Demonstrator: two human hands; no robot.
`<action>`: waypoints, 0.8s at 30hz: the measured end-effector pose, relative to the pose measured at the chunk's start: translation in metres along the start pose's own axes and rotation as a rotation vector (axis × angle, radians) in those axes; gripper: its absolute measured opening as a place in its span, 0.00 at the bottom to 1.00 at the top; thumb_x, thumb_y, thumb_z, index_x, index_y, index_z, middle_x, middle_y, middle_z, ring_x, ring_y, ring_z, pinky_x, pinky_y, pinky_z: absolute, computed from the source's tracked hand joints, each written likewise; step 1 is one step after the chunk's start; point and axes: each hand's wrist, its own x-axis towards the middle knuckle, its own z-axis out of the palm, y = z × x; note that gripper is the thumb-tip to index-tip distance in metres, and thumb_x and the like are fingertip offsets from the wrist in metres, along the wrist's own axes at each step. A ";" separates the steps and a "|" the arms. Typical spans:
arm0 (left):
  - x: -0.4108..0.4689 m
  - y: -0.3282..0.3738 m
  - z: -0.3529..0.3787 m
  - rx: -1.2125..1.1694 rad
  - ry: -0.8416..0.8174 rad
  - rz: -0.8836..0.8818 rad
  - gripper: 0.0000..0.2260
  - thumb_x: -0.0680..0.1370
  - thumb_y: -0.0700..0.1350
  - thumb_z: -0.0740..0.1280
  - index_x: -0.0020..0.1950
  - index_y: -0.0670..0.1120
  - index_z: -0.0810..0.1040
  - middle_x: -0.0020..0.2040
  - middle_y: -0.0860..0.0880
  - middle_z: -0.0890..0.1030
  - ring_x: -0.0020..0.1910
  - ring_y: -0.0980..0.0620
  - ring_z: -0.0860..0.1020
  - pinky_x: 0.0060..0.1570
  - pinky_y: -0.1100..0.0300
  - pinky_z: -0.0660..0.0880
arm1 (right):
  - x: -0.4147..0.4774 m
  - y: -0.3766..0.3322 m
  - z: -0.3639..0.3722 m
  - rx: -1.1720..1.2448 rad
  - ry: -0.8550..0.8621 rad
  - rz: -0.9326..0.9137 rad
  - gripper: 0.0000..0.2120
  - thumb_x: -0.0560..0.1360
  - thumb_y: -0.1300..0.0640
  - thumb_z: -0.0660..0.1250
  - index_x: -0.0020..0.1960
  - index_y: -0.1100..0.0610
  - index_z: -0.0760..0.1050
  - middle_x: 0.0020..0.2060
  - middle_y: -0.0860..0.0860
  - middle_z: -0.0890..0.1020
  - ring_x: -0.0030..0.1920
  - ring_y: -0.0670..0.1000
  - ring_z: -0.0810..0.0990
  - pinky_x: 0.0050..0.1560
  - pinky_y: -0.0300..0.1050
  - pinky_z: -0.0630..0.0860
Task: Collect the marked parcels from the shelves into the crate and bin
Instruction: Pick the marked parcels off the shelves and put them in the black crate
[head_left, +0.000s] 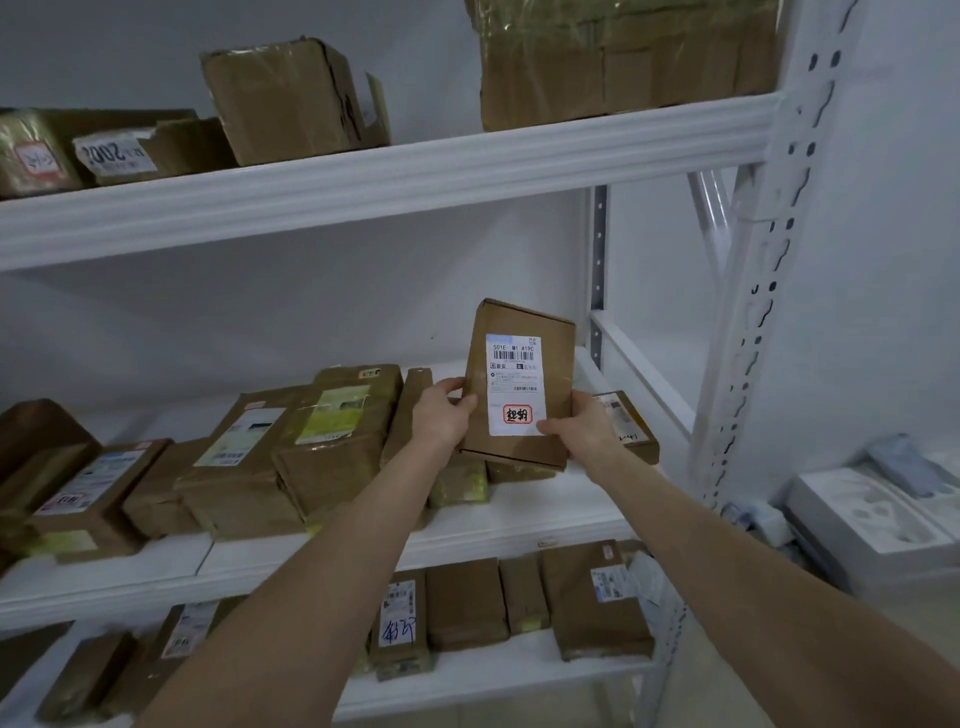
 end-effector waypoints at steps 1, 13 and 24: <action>-0.002 -0.002 0.002 0.015 -0.001 0.009 0.20 0.79 0.41 0.64 0.72 0.48 0.69 0.60 0.42 0.79 0.56 0.45 0.79 0.57 0.49 0.77 | 0.000 0.002 0.000 -0.008 0.002 0.001 0.26 0.69 0.66 0.73 0.65 0.58 0.71 0.58 0.53 0.81 0.57 0.55 0.79 0.60 0.55 0.76; -0.019 -0.008 0.012 0.289 -0.044 0.128 0.21 0.80 0.38 0.60 0.73 0.49 0.67 0.66 0.46 0.76 0.64 0.46 0.74 0.56 0.58 0.73 | 0.001 0.011 0.000 -0.096 0.020 -0.013 0.30 0.70 0.66 0.72 0.69 0.54 0.67 0.59 0.53 0.79 0.60 0.55 0.77 0.61 0.56 0.75; -0.041 -0.017 -0.015 0.345 0.253 0.121 0.21 0.79 0.47 0.63 0.72 0.52 0.68 0.60 0.48 0.80 0.56 0.46 0.79 0.53 0.53 0.75 | -0.015 -0.002 0.023 -0.049 0.022 -0.079 0.25 0.70 0.60 0.73 0.65 0.57 0.68 0.57 0.54 0.79 0.55 0.55 0.79 0.55 0.52 0.78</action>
